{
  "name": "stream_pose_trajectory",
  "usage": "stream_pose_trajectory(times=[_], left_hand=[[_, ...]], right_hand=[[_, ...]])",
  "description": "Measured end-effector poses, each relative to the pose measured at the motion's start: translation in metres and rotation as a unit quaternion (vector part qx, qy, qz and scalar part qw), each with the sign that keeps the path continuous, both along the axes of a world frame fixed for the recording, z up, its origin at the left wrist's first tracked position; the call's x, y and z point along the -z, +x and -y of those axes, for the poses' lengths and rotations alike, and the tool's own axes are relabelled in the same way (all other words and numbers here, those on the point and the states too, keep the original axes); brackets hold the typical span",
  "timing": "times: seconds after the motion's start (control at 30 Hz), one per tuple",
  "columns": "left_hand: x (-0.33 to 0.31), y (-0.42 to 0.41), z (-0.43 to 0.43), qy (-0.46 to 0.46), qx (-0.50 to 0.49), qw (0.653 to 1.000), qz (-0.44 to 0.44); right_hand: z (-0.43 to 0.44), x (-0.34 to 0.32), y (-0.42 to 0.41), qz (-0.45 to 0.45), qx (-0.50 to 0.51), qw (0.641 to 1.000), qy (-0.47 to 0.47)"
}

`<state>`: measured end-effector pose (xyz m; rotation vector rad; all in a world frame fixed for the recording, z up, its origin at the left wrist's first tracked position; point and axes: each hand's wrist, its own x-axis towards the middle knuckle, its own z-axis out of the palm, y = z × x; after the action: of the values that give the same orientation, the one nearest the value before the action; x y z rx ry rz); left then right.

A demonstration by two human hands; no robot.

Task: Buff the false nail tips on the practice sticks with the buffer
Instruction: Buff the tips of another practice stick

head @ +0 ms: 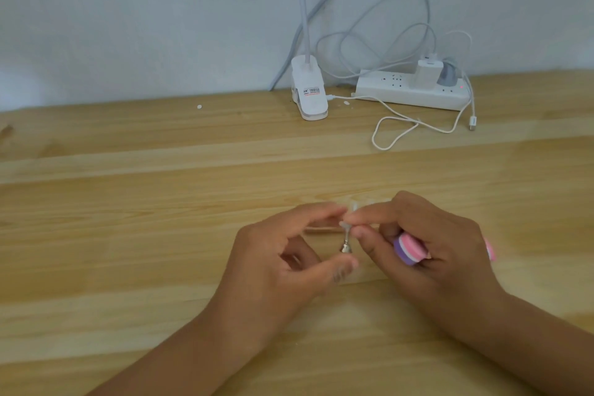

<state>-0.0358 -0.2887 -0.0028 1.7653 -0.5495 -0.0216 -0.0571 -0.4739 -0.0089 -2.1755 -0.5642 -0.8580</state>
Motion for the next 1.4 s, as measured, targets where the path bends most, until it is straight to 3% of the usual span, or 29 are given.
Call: stream_pose_trajectory(times=[0.1, 0.27, 0.57, 0.77, 0.93, 1.03, 1.27, 1.4], left_hand=[[-0.002, -0.003, 0.001, 0.082, -0.033, 0.979, 0.181], [-0.002, -0.005, 0.001, 0.180, -0.040, 0.945, 0.270], [-0.002, -0.004, 0.000, 0.206, -0.031, 0.929, 0.304], [-0.002, -0.003, 0.001, 0.203, -0.021, 0.943, 0.264], [-0.003, 0.002, 0.000, 0.158, -0.020, 0.963, 0.215], [-0.002, 0.004, -0.002, 0.146, -0.028, 0.966, 0.213], [0.000, 0.001, -0.004, 0.223, -0.043, 0.926, 0.302], [0.002, 0.000, -0.004, 0.207, -0.048, 0.925, 0.316]], right_hand=[[-0.002, -0.002, -0.003, -0.032, -0.012, 0.999, 0.030], [-0.003, 0.000, -0.004, -0.057, -0.009, 0.997, 0.054], [-0.005, 0.000, -0.005, -0.054, -0.011, 0.997, 0.057], [-0.005, -0.001, -0.004, -0.054, -0.001, 0.998, 0.038], [0.014, -0.010, -0.005, -0.116, -0.069, 0.987, 0.089], [0.021, -0.006, -0.003, -0.134, -0.007, 0.989, 0.069], [0.014, 0.006, 0.002, 0.008, -0.052, 0.995, -0.085], [0.016, 0.007, 0.006, 0.051, -0.042, 0.990, -0.126]])
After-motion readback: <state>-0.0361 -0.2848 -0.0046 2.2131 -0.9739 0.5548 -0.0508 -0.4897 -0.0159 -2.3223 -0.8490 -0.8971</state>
